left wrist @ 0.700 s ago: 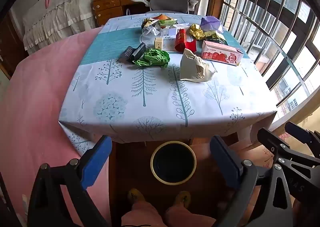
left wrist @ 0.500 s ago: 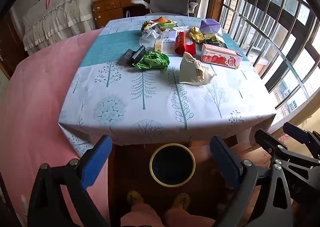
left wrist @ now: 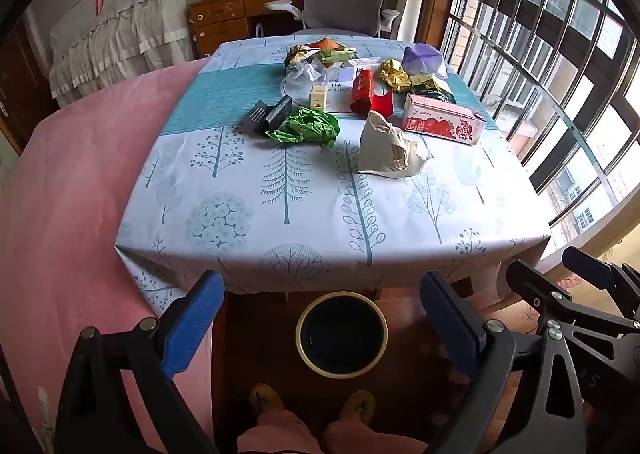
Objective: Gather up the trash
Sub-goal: 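Move both tools toward the trash on the table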
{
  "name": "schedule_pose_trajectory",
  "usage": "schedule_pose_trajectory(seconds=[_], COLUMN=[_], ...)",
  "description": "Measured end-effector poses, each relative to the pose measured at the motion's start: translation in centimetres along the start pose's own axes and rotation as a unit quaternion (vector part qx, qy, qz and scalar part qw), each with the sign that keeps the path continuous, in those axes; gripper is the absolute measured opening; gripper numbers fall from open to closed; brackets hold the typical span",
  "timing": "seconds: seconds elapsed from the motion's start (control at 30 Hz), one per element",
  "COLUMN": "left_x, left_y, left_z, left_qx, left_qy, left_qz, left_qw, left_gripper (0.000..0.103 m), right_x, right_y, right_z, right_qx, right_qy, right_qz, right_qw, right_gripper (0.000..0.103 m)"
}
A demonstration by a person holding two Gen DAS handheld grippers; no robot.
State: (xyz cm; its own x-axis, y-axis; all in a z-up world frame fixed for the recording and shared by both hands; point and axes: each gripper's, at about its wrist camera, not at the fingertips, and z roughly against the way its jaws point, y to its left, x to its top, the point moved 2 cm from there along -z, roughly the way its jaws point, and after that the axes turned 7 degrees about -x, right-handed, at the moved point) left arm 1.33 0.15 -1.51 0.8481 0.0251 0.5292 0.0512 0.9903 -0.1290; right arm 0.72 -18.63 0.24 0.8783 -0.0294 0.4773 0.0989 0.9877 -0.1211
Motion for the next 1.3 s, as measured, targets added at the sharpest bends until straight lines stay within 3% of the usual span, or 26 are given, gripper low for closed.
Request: schedule_pose_trajectory(seconds=[1.3], left_x=[-0.52], left_y=[-0.09], left_z=[0.28], left_qx=[0.009], left_qy=[0.007], left_qz=[0.008], left_qw=[0.9999], left_gripper=[0.097], right_x=[-0.63], right_y=[-0.42], right_z=[-0.40], right_qx=[0.013], right_qy=[0.004], right_qz=[-0.006], right_qw=[1.000], right_gripper=[0.076])
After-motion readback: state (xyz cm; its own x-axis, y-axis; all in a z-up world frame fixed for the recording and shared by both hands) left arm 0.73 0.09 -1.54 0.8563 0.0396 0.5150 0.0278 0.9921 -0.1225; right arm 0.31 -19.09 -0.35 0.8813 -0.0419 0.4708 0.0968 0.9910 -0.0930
